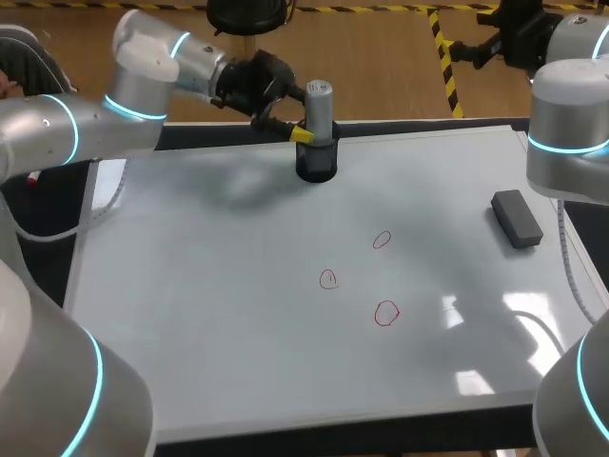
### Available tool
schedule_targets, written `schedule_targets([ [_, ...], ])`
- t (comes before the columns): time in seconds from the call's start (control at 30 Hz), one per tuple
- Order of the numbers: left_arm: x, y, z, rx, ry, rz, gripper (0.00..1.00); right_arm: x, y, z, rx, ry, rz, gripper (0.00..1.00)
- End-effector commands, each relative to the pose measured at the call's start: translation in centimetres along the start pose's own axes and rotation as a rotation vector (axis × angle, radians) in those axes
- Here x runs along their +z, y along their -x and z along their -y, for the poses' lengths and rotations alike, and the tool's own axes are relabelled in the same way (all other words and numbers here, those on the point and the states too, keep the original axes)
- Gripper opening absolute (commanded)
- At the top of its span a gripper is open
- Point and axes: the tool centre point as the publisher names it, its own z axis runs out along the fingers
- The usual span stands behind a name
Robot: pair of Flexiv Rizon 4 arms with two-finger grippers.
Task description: Pick up the inspection probe, press it on each red-marked spot on the whiteboard one by one, put down the probe, pick up the eraser, and wipe off all the red marks.
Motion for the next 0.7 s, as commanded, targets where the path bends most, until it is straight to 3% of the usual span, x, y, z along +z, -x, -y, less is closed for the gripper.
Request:
schedule_targets([
  [0.03,0.6,1.0,-0.3,0.003,-0.007,-0.047,1.0,0.0,0.0,0.0,0.0,0.0,0.0,1.0],
  [0.7,1.6,1.3,-1.0,-0.033,0.026,0.035,1.0,0.0,0.0,0.0,0.0,0.0,0.0,1.0],
])
